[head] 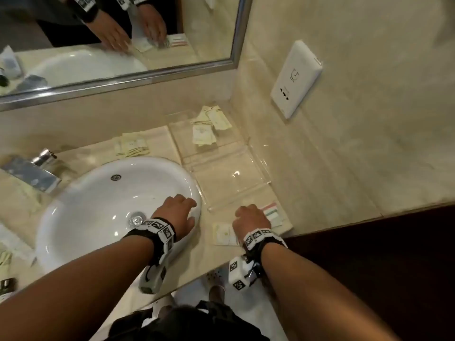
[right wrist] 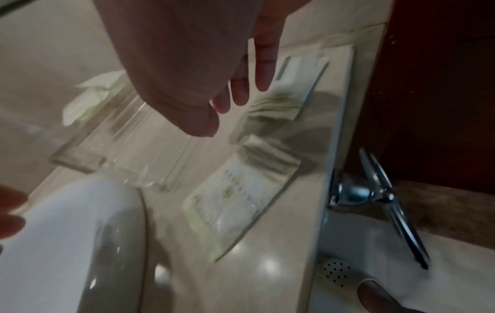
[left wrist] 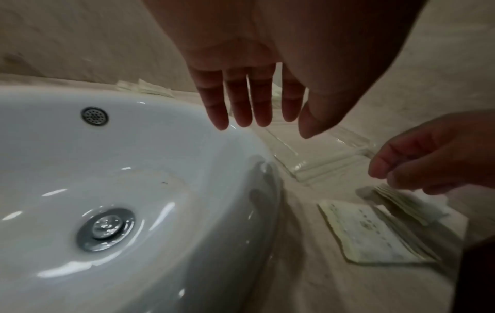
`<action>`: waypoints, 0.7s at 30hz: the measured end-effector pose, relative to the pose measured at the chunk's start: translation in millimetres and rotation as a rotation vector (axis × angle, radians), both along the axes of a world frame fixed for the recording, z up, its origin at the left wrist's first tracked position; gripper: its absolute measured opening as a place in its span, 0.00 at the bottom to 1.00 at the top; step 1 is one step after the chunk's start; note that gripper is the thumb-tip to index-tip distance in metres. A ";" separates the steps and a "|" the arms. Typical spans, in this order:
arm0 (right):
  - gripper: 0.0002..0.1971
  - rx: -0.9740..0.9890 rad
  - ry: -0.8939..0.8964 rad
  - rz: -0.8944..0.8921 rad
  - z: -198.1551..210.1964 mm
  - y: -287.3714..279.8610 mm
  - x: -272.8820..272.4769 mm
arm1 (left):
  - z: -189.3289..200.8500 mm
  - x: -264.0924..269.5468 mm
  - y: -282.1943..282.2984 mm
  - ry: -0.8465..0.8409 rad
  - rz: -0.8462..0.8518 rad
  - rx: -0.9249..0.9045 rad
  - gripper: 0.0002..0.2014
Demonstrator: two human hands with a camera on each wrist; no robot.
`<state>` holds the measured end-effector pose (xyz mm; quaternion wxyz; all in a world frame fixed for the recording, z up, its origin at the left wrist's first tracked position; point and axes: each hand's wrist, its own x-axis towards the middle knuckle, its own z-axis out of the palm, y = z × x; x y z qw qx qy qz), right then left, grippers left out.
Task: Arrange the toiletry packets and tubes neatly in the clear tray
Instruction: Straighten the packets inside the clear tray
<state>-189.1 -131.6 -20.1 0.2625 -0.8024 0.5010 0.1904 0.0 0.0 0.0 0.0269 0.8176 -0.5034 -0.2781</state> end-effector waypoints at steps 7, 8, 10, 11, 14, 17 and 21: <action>0.20 -0.085 0.081 0.004 -15.5 -31.6 -46.6 | -26.2 -29.2 -22.1 0.000 -0.104 0.064 0.23; 0.21 -0.135 0.062 -0.002 -19.0 -33.3 -54.0 | -28.6 -34.0 -25.2 0.002 -0.123 0.073 0.23; 0.23 -0.228 0.027 -0.013 -25.7 -37.4 -69.3 | -36.9 -44.5 -31.5 -0.003 -0.183 0.081 0.24; 0.24 -0.239 0.022 -0.034 -28.9 -40.5 -75.8 | -41.4 -50.0 -35.7 -0.005 -0.215 0.081 0.25; 0.34 -0.167 0.068 -0.070 -38.6 -50.6 -88.2 | -52.7 -67.0 -46.7 -0.017 -0.285 0.088 0.27; 0.36 -0.119 0.063 -0.054 -44.1 -56.6 -90.8 | -61.4 -80.8 -54.8 -0.032 -0.304 0.113 0.27; 0.40 -0.114 0.070 -0.030 -48.2 -57.0 -85.6 | -69.8 -87.1 -59.6 -0.058 -0.287 0.123 0.26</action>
